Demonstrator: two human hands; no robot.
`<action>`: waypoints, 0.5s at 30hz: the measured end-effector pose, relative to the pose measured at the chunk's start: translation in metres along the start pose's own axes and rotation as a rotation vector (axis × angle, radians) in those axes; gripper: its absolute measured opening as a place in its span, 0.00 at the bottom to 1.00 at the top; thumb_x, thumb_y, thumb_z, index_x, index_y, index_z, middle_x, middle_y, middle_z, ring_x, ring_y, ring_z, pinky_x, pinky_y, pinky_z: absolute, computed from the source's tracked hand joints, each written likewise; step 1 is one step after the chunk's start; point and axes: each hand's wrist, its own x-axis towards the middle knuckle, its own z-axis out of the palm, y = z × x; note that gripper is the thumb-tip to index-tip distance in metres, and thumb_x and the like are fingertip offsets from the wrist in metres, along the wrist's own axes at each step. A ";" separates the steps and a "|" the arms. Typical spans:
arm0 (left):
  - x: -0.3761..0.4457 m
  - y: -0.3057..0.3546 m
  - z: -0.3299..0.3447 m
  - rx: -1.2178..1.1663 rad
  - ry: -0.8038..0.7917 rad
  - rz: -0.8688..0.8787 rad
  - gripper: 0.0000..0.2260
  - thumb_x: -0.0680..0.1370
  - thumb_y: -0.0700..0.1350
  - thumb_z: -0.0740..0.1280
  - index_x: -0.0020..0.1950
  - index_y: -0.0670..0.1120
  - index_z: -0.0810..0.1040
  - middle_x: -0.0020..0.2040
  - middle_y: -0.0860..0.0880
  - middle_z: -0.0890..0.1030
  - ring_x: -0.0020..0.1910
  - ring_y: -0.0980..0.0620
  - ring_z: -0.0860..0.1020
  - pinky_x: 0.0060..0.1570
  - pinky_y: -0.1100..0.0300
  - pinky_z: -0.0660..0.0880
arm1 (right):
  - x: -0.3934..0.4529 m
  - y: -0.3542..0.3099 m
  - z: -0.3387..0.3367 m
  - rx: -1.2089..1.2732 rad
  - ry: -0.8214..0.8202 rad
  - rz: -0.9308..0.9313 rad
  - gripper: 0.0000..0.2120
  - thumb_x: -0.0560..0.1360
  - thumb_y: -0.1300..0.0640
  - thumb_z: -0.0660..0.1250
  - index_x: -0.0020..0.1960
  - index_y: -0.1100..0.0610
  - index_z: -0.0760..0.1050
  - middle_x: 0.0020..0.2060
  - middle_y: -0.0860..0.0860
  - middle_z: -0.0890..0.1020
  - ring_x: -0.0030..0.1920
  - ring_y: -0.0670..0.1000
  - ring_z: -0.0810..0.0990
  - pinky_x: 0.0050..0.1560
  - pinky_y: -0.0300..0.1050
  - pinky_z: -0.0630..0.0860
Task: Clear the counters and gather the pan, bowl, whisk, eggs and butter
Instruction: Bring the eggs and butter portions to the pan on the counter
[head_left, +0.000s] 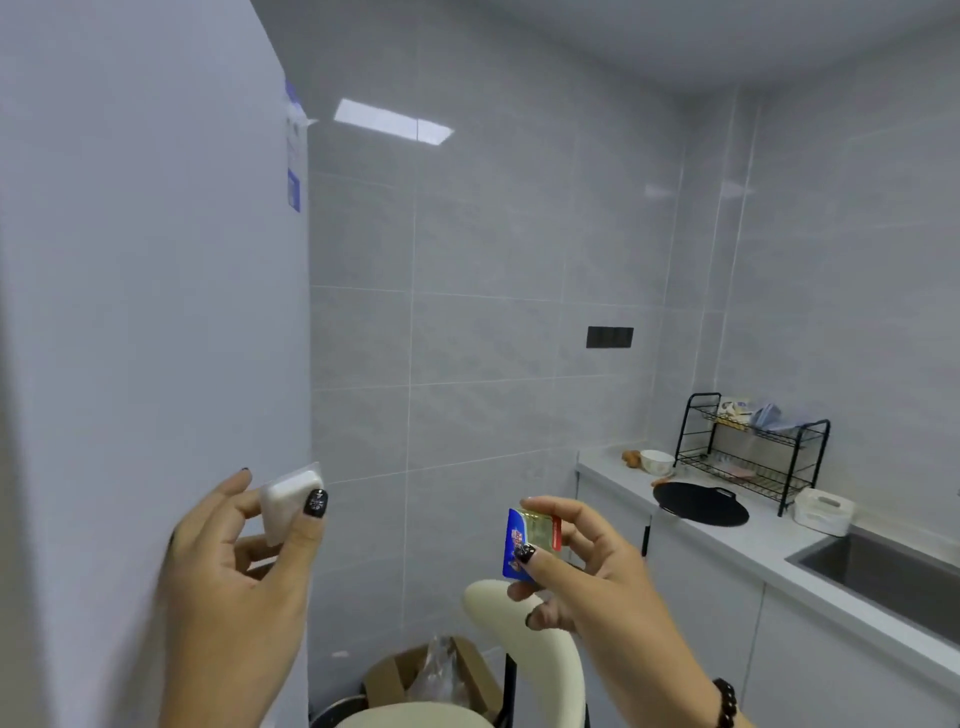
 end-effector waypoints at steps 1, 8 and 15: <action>0.003 -0.001 -0.002 0.037 0.012 0.019 0.07 0.67 0.56 0.69 0.42 0.60 0.75 0.67 0.54 0.72 0.41 0.49 0.80 0.35 0.81 0.69 | 0.003 0.001 0.006 -0.001 -0.015 0.002 0.17 0.73 0.72 0.66 0.54 0.52 0.79 0.50 0.57 0.78 0.35 0.54 0.83 0.32 0.44 0.77; 0.044 -0.029 -0.048 0.094 0.070 0.061 0.04 0.68 0.55 0.69 0.39 0.62 0.75 0.68 0.55 0.70 0.41 0.57 0.78 0.34 0.80 0.69 | 0.026 0.013 0.080 0.009 -0.133 0.027 0.23 0.72 0.76 0.65 0.57 0.51 0.78 0.53 0.57 0.78 0.42 0.57 0.85 0.37 0.44 0.80; 0.095 -0.062 -0.108 0.150 0.088 0.026 0.11 0.67 0.59 0.67 0.44 0.55 0.77 0.68 0.58 0.69 0.44 0.55 0.79 0.38 0.68 0.71 | 0.046 0.034 0.159 -0.003 -0.221 0.058 0.22 0.72 0.74 0.65 0.57 0.51 0.77 0.54 0.57 0.78 0.43 0.56 0.86 0.38 0.42 0.81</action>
